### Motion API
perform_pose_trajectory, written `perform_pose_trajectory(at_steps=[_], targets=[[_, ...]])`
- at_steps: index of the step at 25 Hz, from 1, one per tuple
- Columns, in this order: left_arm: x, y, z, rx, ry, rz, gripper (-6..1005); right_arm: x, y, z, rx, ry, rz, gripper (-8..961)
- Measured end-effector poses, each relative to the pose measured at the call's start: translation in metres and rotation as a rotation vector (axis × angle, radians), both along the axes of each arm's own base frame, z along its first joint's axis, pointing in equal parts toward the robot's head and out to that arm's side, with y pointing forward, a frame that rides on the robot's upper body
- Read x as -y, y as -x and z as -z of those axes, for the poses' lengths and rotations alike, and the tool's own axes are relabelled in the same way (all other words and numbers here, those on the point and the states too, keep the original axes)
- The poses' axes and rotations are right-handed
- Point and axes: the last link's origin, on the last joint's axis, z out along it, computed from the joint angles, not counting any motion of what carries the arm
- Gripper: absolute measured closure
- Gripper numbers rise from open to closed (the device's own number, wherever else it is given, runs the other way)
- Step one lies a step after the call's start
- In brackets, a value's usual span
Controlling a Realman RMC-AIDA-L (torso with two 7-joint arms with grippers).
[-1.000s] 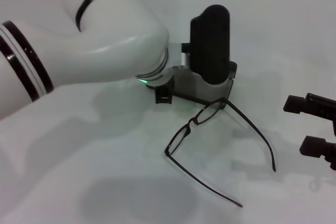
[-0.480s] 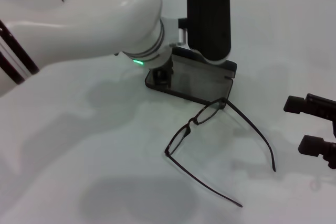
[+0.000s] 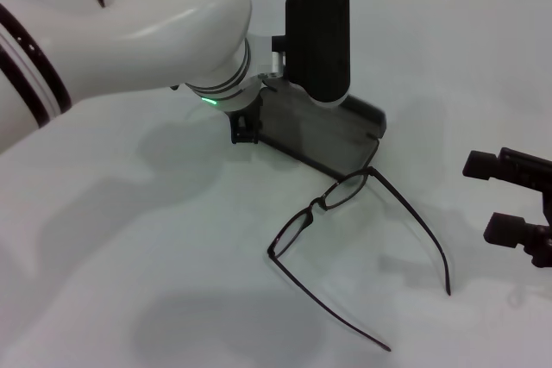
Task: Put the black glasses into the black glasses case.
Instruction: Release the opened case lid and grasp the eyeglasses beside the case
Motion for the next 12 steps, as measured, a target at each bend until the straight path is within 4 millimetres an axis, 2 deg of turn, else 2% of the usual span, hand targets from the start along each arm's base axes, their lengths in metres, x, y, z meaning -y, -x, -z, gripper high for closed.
perform_pose_trajectory(at_steps=[12], targets=[[0.0000,0.0029,0.0010,0.000,0.000,-0.001,727,0.0008,-0.0007,0.0009,0.001,0.001,0.005,68]])
